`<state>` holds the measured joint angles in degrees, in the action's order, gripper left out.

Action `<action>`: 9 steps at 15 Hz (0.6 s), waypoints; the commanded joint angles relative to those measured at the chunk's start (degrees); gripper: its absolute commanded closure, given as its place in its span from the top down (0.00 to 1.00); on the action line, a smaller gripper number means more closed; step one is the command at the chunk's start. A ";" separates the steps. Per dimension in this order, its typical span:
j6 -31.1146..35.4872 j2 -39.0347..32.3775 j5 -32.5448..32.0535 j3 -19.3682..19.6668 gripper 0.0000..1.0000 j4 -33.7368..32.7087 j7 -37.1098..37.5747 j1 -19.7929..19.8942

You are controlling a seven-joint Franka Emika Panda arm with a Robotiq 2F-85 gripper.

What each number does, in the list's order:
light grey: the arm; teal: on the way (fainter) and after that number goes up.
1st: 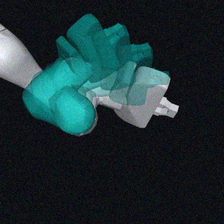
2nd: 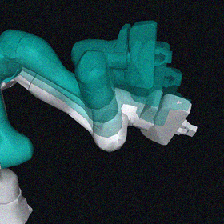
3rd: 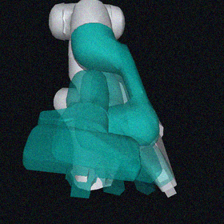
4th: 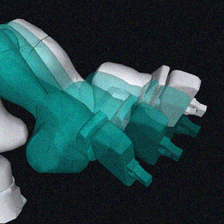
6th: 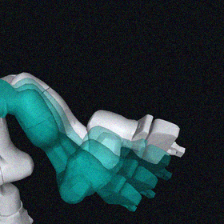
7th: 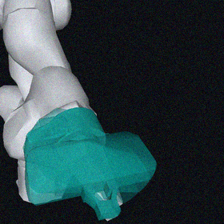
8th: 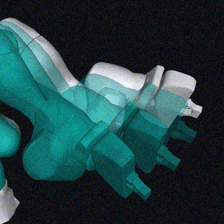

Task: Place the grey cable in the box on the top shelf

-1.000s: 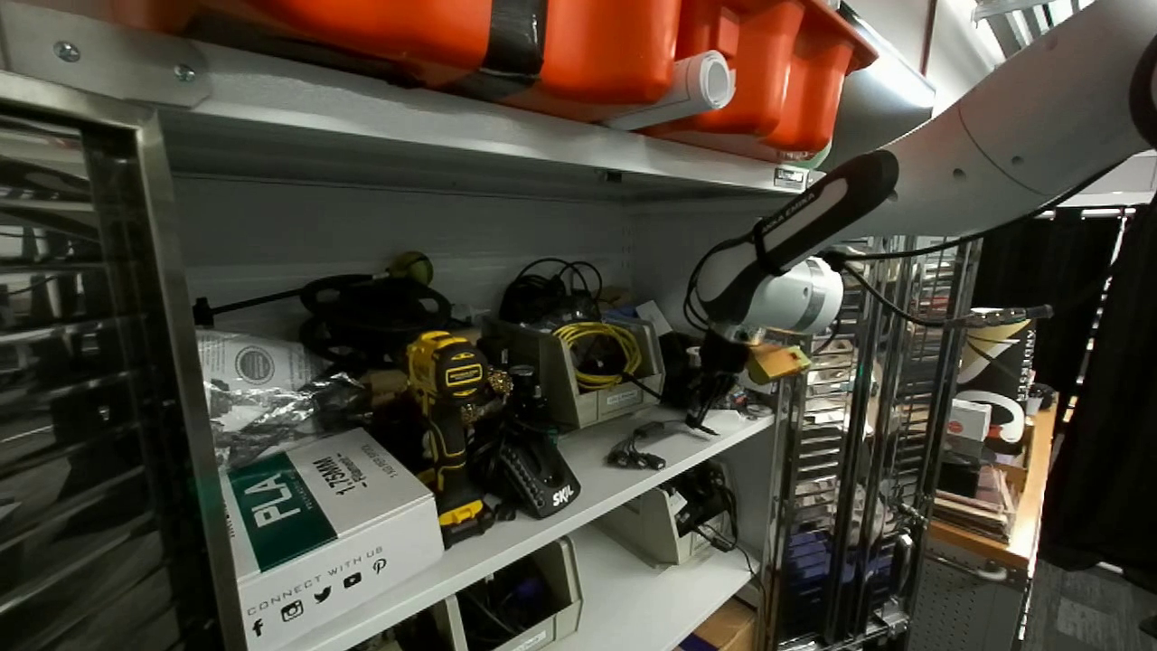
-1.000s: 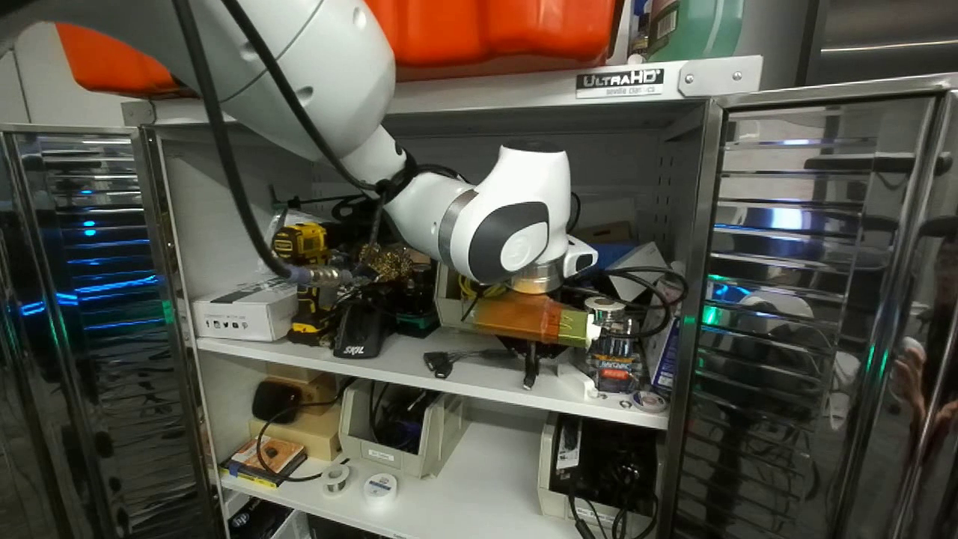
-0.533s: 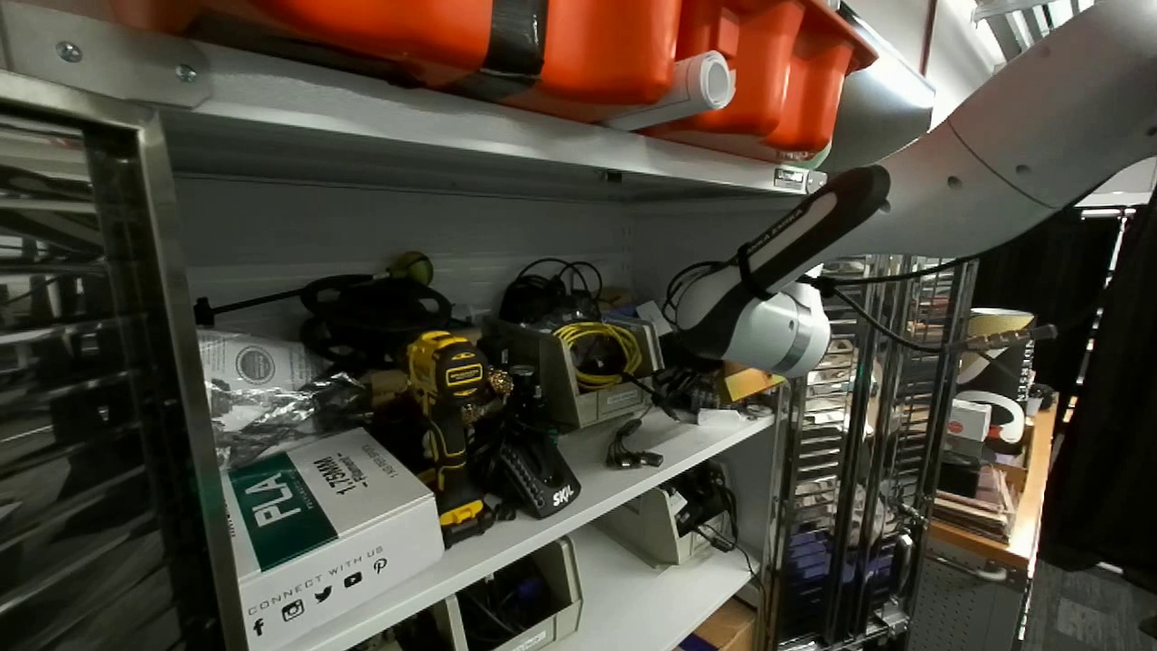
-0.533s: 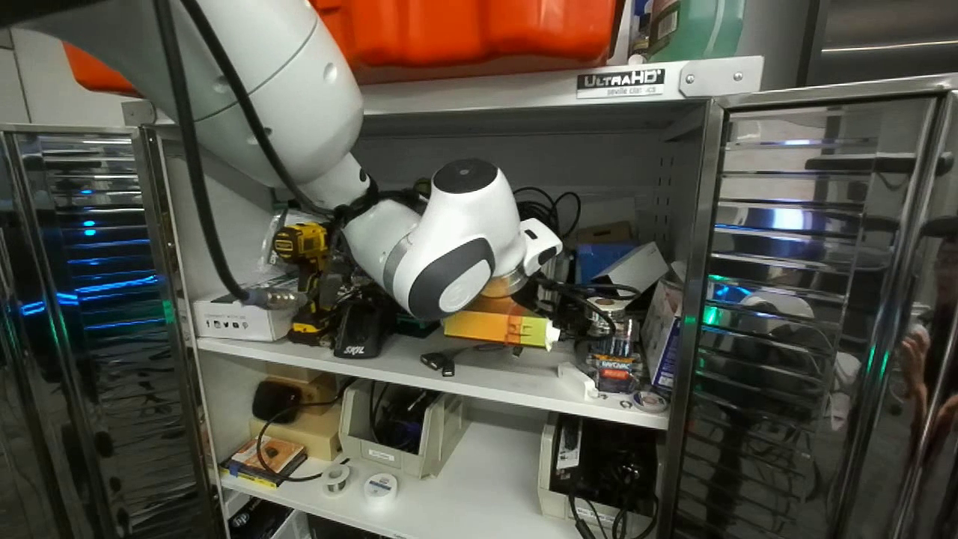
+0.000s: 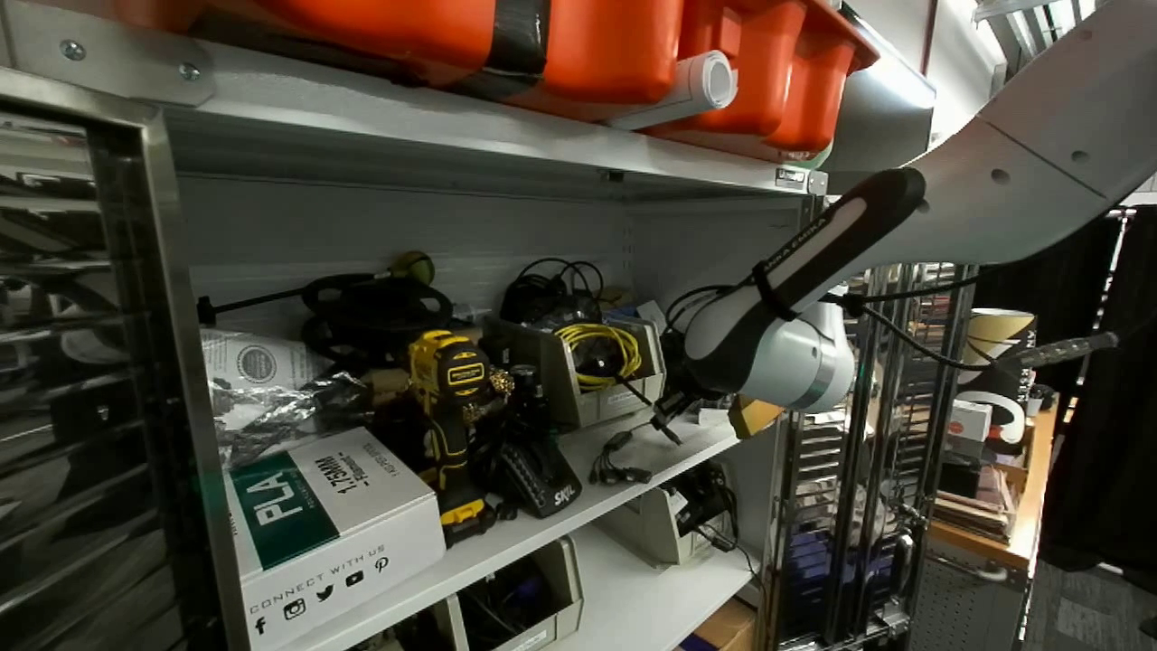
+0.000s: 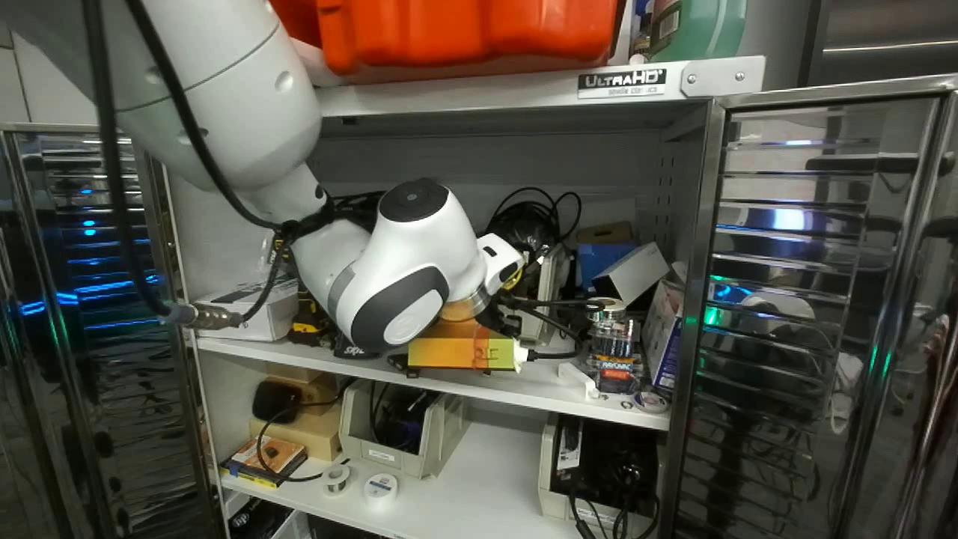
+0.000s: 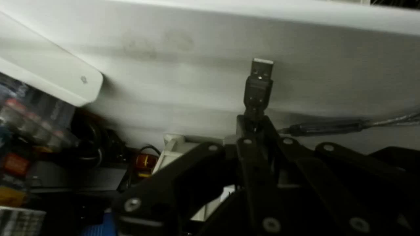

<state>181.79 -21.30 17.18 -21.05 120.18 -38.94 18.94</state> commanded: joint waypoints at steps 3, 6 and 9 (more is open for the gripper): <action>10.00 9.07 0.31 -2.12 0.09 14.01 -2.52 4.59; 17.54 10.00 -1.36 -7.00 0.09 16.09 0.35 9.10; 25.27 8.96 -7.11 -13.54 0.09 15.12 6.58 14.23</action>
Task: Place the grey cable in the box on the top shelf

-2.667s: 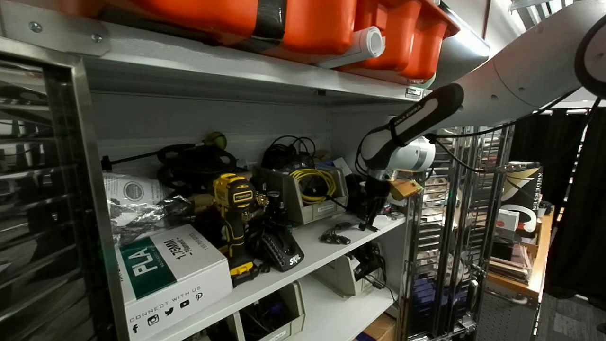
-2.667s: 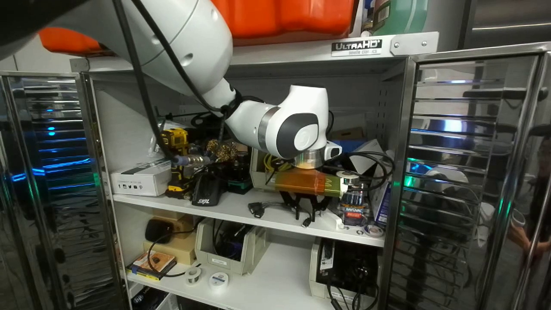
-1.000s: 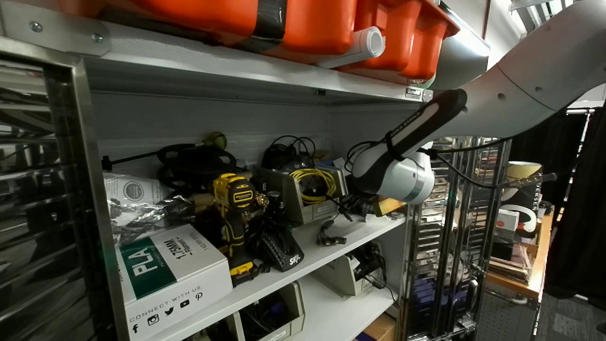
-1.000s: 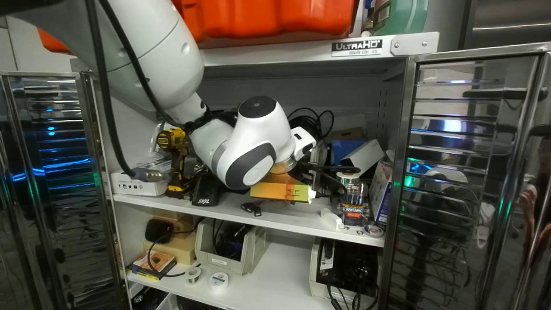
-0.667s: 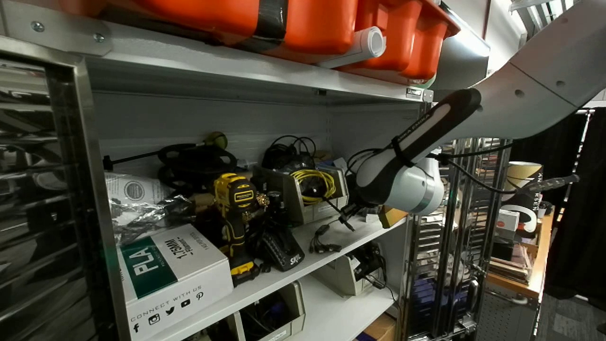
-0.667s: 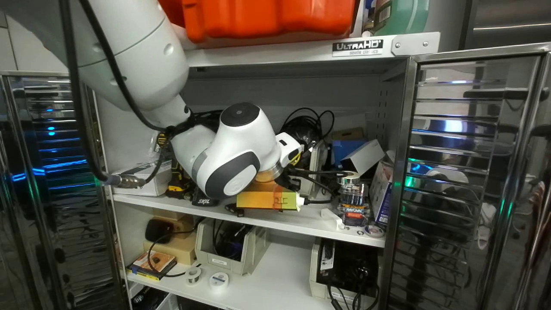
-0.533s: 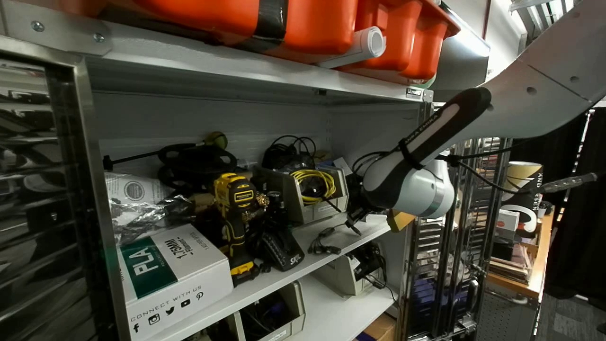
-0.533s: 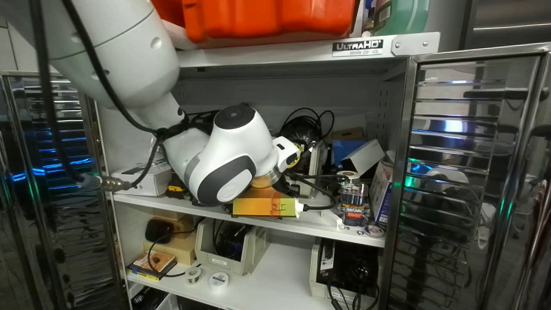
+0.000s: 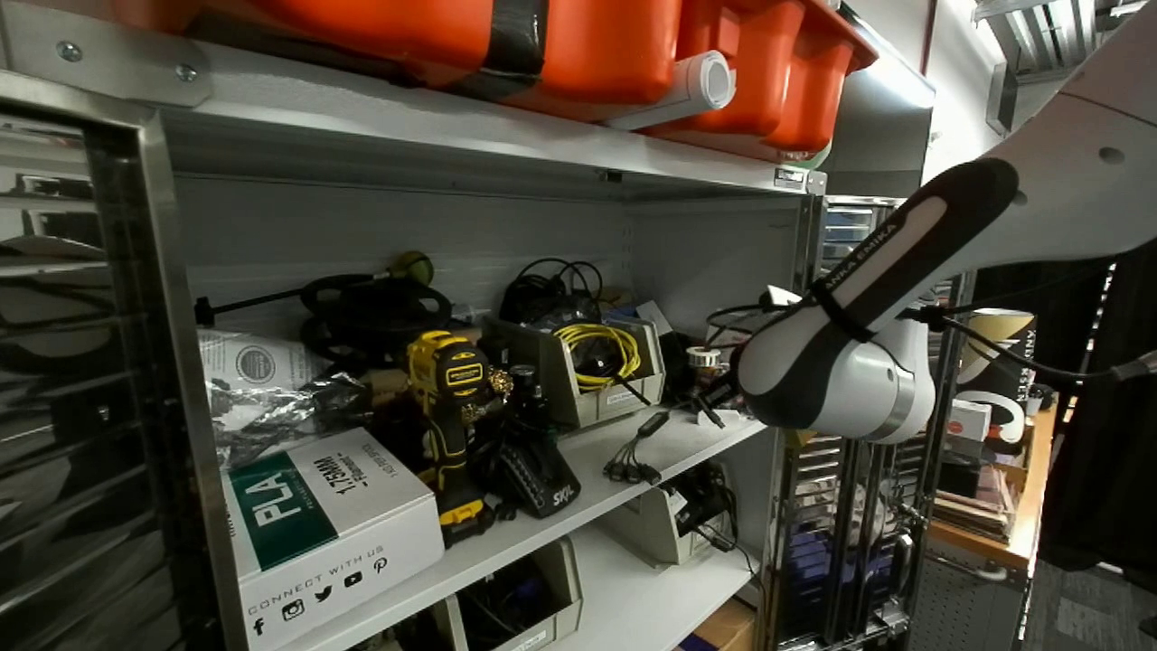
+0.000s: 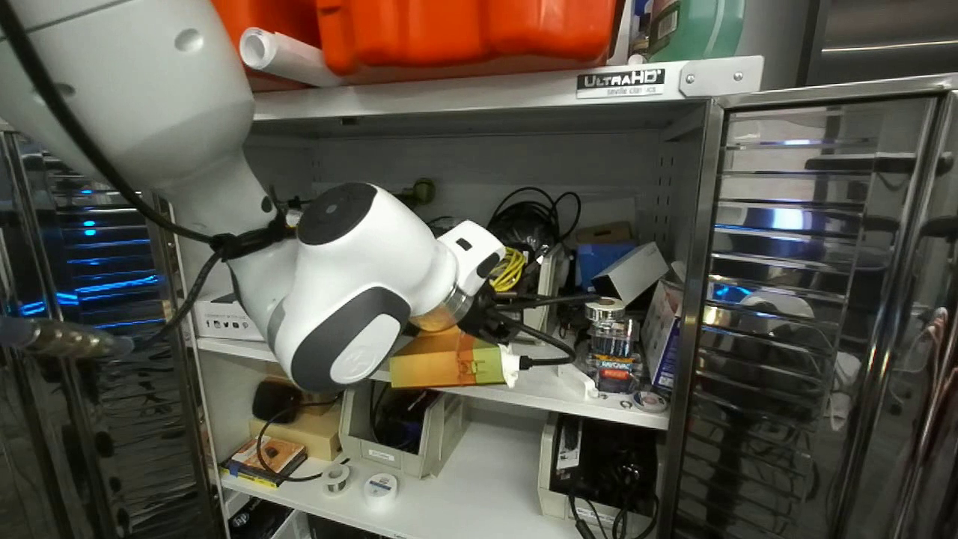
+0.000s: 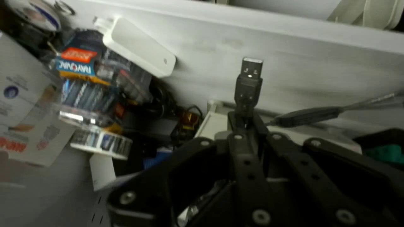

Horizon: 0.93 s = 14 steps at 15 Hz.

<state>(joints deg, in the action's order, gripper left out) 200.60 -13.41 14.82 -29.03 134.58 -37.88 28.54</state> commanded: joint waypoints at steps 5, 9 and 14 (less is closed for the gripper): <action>17.36 -0.13 -15.88 5.06 0.09 -2.84 16.99 -4.09; 23.07 -0.70 -20.32 17.55 0.09 -5.62 24.59 -13.52; 27.67 -1.15 -23.81 23.67 0.09 -8.04 33.07 -19.43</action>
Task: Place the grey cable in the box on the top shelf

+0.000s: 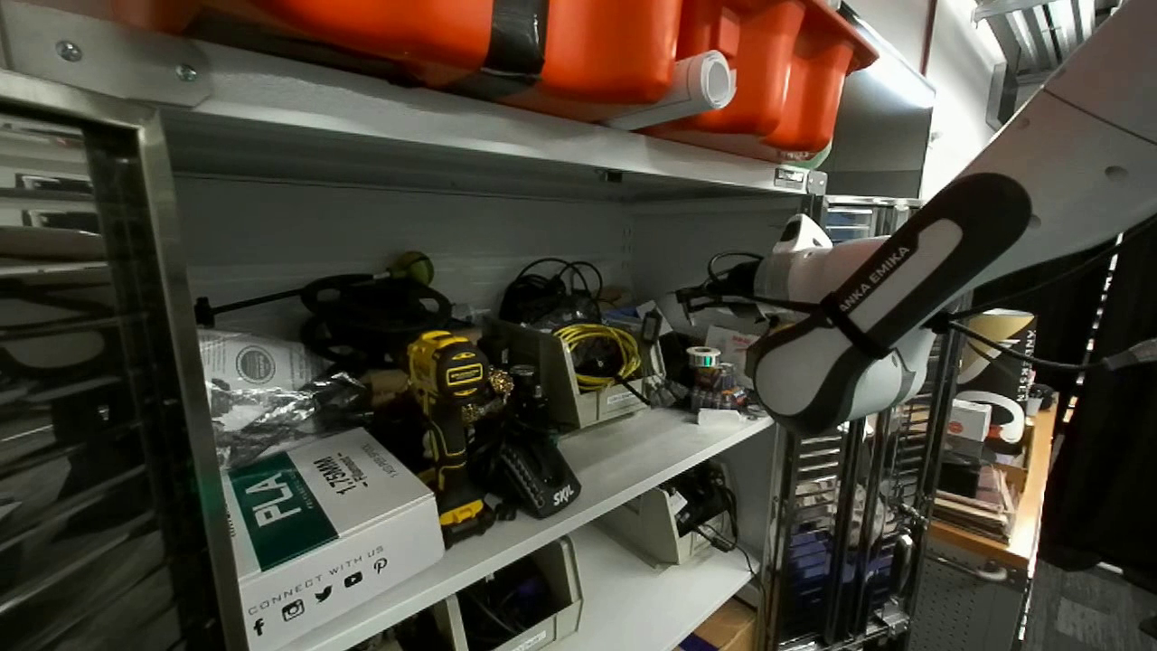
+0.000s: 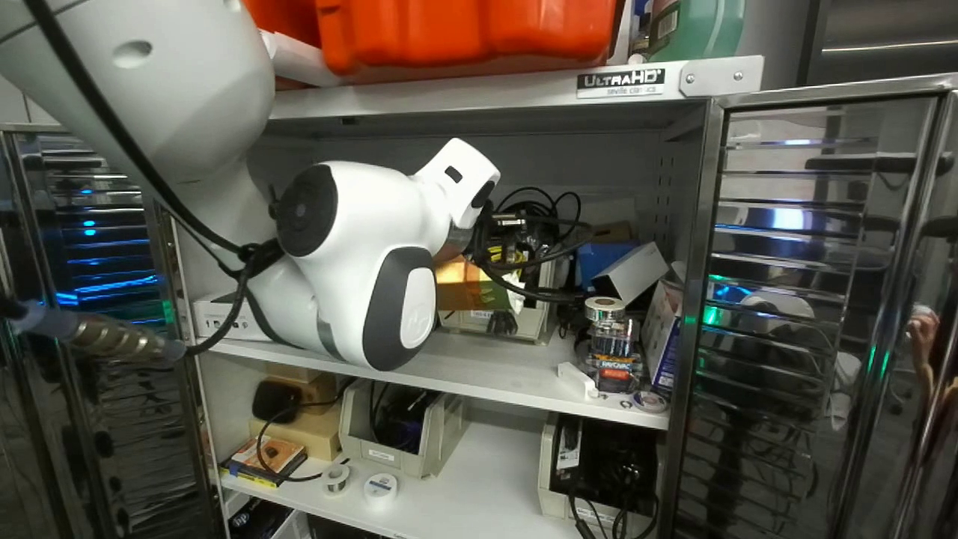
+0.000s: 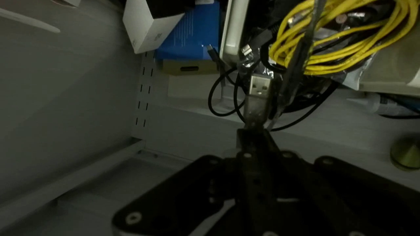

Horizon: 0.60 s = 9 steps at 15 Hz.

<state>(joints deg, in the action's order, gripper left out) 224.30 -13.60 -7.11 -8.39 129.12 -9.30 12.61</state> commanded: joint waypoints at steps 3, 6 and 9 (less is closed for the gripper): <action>7.39 -2.27 -1.07 4.13 0.09 -5.05 6.88 -5.83; 8.78 -4.19 -0.57 4.40 0.09 -8.56 9.09 -7.49; 7.83 -6.78 -0.34 4.53 0.09 -12.78 10.00 -8.56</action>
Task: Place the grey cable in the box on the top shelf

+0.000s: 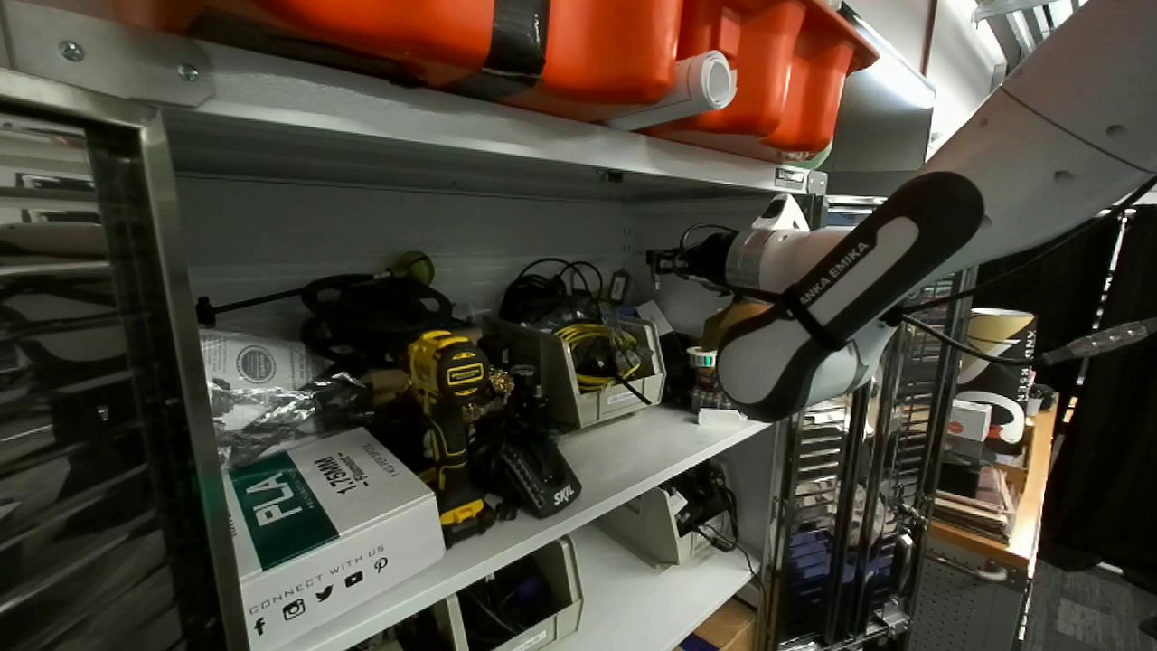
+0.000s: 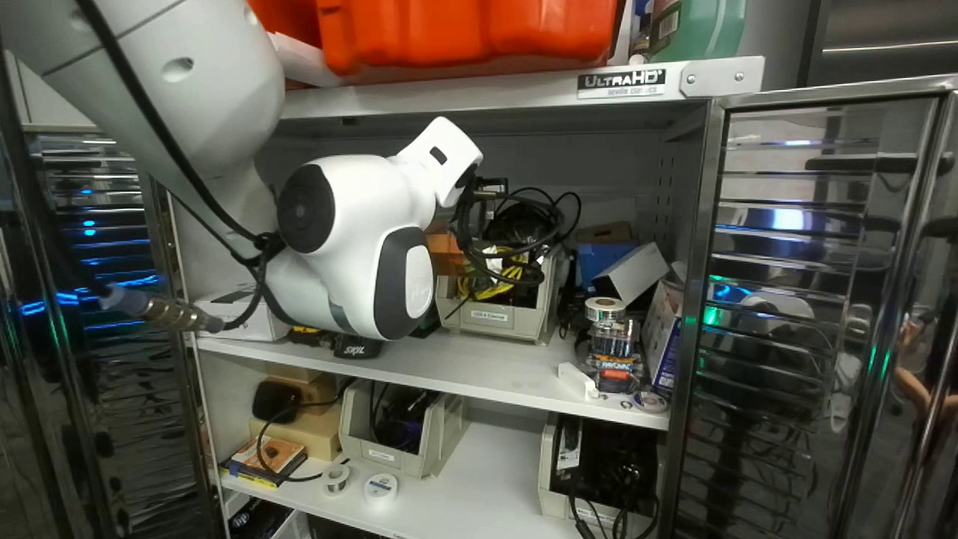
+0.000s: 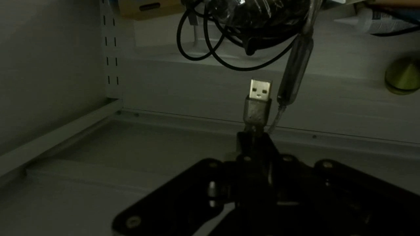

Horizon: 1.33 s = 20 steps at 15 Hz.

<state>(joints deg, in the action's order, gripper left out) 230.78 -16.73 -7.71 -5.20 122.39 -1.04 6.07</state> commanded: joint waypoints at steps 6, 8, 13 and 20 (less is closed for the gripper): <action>-6.34 -7.58 -0.01 1.11 0.09 -14.46 3.62 -2.60; -9.16 -8.78 -0.36 0.87 0.09 -16.81 4.48 -2.43; -17.78 -11.03 -0.73 -0.14 0.08 -20.77 4.38 -1.19; -28.47 -10.63 -1.13 0.32 0.39 -21.14 2.98 -1.03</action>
<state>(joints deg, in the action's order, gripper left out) 205.73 -27.13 -8.13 -5.10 103.18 2.62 5.04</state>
